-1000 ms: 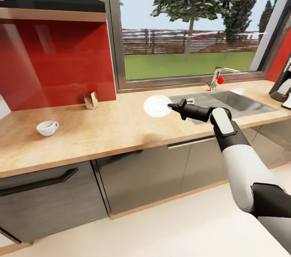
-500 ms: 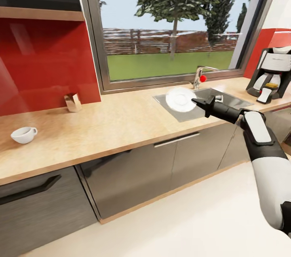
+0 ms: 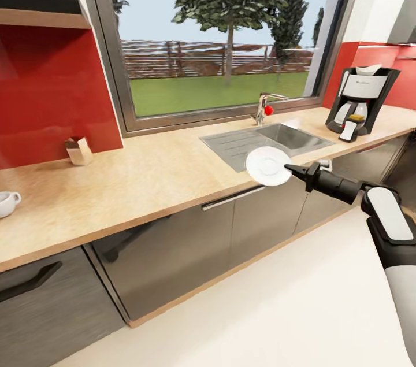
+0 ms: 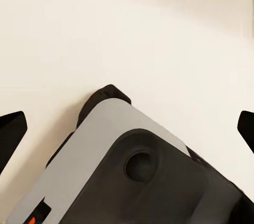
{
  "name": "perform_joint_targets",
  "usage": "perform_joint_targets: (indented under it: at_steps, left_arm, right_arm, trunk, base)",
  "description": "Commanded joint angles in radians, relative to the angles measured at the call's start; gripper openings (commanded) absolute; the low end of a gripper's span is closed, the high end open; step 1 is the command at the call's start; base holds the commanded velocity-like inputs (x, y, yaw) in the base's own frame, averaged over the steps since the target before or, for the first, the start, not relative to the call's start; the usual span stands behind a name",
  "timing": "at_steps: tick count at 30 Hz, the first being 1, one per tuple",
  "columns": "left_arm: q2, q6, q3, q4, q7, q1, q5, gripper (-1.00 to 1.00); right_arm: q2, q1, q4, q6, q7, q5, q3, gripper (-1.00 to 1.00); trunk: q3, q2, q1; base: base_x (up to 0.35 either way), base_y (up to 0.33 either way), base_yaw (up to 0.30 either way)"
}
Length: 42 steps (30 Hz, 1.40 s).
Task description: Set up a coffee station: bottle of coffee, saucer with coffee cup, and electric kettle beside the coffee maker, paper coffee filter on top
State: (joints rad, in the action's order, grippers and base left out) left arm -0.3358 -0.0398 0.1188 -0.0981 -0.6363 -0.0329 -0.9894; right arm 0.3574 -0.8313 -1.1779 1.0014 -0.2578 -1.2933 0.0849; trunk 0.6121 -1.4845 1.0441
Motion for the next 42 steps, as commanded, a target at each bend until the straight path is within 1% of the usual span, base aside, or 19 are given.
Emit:
perform_joint_targets:
  at_steps: [1, 5, 6, 7, 9, 19, 20, 24, 42]
  left_arm:
    - [0.0, -0.004, 0.008, -0.002, 0.0, -0.001, -0.006, 1.0]
    - [0.0, -0.005, 0.009, -0.003, 0.0, -0.001, -0.006, 1.0]
    - [0.0, -0.005, 0.009, -0.004, 0.0, -0.001, -0.006, 1.0]
    - [0.0, -0.005, 0.009, -0.004, 0.0, -0.001, -0.006, 1.0]
    - [0.0, -0.005, 0.009, -0.003, 0.0, -0.001, -0.006, 1.0]
    - [0.001, -0.005, 0.009, -0.005, 0.016, -0.001, -0.006, 1.0]
    - [0.001, -0.005, 0.008, -0.004, 0.018, -0.001, -0.006, 1.0]
    - [0.001, -0.005, 0.008, -0.005, 0.018, -0.001, -0.006, 1.0]
    - [0.001, -0.005, 0.008, -0.003, 0.018, -0.001, -0.006, 1.0]
  right_arm:
    - [0.0, 0.004, -0.005, 0.004, -0.012, 0.006, 0.002, -1.0]
    - [0.004, 0.011, -0.013, 0.003, -0.012, 0.003, 0.002, -1.0]
    - [0.005, 0.012, -0.014, 0.002, -0.012, -0.013, 0.002, -1.0]
    - [0.005, 0.013, -0.015, 0.002, -0.011, -0.02, 0.002, -1.0]
    - [0.006, 0.014, -0.015, 0.001, -0.011, -0.052, 0.001, -1.0]
    - [0.005, 0.02, -0.012, 0.0, -0.011, -0.062, 0.002, -1.0]
    - [0.006, 0.02, -0.012, 0.002, -0.011, -0.074, 0.002, -1.0]
    - [0.006, 0.021, -0.012, 0.003, -0.011, -0.091, 0.002, -1.0]
    - [0.006, 0.021, -0.012, 0.002, -0.011, -0.097, 0.003, -1.0]
  trunk:
    - [0.001, 0.0, 0.0]
    - [0.001, 0.0, 0.0]
    - [0.001, 0.0, 0.0]
    - [0.001, 0.0, 0.0]
    - [0.001, 0.0, 0.0]
    - [0.001, 0.0, 0.0]
    - [0.001, 0.0, 0.0]
    - [0.001, 0.0, 0.0]
    - [0.001, 0.0, 0.0]
  base:
    - [0.0, 0.0, -0.252]
    - [0.022, -0.02, -0.251]
    - [0.123, -0.155, -0.249]
    - [0.134, -0.173, -0.245]
    - [0.165, -0.228, -0.146]
    - [0.18, -0.273, -0.021]
    - [0.182, -0.281, -0.132]
    - [0.182, -0.281, -0.206]
    - [0.212, -0.262, -0.274]
